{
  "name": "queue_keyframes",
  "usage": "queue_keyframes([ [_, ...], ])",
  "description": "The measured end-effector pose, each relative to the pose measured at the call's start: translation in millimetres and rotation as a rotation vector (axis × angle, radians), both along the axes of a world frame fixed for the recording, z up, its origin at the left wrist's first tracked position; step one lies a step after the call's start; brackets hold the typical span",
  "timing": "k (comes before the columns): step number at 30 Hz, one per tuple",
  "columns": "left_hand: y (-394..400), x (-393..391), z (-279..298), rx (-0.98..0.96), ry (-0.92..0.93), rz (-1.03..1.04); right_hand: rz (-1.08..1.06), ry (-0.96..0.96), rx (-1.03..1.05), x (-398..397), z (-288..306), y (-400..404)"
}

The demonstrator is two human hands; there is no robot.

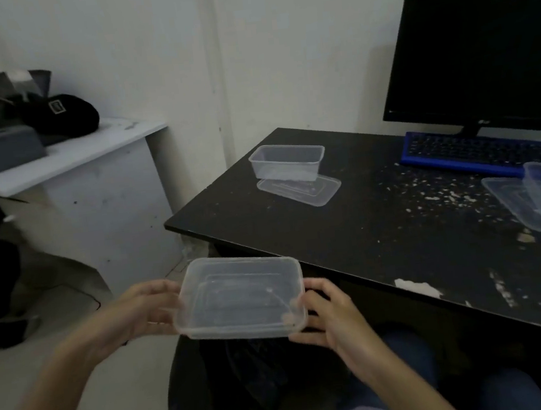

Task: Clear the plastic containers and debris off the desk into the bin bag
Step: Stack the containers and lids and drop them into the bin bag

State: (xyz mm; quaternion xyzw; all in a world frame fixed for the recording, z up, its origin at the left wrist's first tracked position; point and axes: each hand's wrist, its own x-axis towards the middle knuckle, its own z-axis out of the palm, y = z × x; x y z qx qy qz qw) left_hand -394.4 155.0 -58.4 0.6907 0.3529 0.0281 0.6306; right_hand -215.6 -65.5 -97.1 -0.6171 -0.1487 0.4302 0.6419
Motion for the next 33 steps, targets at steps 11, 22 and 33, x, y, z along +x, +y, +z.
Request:
queue_keyframes([
  [11, -8, 108, -111, 0.046, 0.131, 0.377, -0.263, 0.044, -0.182, 51, -65, -7],
  [22, 16, 140, -194, 0.162, 0.206, 0.465, -0.524, 0.236, -0.134, 100, -100, 29],
  [33, 8, 139, -159, 0.190, 0.251, 0.489, -0.232, 0.000, -0.377, 76, -138, 98],
])
